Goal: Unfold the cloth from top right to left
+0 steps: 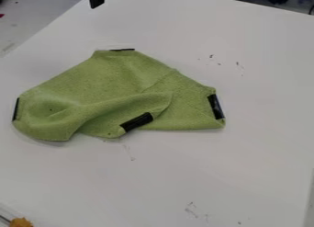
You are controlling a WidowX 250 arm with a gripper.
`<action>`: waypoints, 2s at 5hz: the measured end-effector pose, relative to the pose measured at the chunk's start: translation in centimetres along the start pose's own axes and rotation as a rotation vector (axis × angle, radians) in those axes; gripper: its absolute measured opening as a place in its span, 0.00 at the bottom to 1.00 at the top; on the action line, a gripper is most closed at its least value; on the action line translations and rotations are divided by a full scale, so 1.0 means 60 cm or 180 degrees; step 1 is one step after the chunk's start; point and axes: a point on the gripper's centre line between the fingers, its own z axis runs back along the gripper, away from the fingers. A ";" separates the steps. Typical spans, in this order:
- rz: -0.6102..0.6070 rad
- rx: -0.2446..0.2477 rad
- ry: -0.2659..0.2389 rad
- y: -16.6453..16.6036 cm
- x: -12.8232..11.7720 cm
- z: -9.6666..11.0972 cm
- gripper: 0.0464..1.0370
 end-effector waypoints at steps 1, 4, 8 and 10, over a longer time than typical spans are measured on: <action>0.0019 -0.0088 0.0098 -0.010 -0.008 -0.031 0.96; 0.0351 0.0127 -0.0020 -0.157 -0.045 -0.007 0.96; 0.0971 -0.0243 0.0083 -0.376 -0.122 -0.001 0.96; 0.1207 -0.0439 0.0025 -0.401 -0.147 -0.058 0.92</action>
